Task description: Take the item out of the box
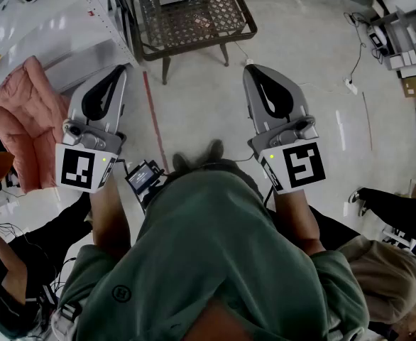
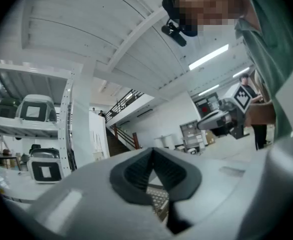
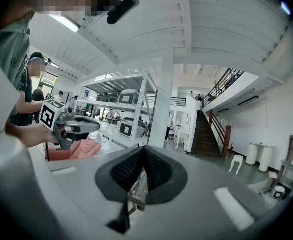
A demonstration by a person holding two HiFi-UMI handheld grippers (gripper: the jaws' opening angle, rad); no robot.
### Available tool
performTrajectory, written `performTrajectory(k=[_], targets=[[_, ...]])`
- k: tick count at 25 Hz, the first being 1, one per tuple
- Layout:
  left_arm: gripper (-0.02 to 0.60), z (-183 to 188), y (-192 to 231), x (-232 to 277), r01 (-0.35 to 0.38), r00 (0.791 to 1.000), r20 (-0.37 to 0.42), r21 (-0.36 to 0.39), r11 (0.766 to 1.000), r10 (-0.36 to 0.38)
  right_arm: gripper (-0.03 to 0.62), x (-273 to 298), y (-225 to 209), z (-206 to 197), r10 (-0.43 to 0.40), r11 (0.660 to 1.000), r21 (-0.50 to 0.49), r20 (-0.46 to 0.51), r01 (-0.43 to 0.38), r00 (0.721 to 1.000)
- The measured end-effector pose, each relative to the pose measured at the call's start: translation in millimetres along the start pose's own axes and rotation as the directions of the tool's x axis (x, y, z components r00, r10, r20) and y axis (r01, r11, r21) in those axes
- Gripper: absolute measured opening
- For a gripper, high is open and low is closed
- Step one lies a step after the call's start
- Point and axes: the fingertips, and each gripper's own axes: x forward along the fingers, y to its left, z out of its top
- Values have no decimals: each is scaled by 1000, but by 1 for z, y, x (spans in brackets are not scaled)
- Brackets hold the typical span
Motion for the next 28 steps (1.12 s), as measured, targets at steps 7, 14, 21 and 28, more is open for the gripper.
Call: performTrajectory(k=[7,14,21,28], targets=[[0,7,-4,-6,-1,1000,3,3,1000,1,6,-8,3,5,2,1000,2,0,-2,1000],[0,3,2,-3,6,1000,0,-10,1000,-6,6,-1,3,5,-1,1000,9,-12,1,1000],[0,-10,9,-6,19,1000,9,-14,1000,-19,6,7,10,-3,-18,1000,14,-16,18,1000],[0,-14,20,-12,27,1000,13,-17,999,-27,6,15,20,-1,-20,999,44,-13,20,1000]])
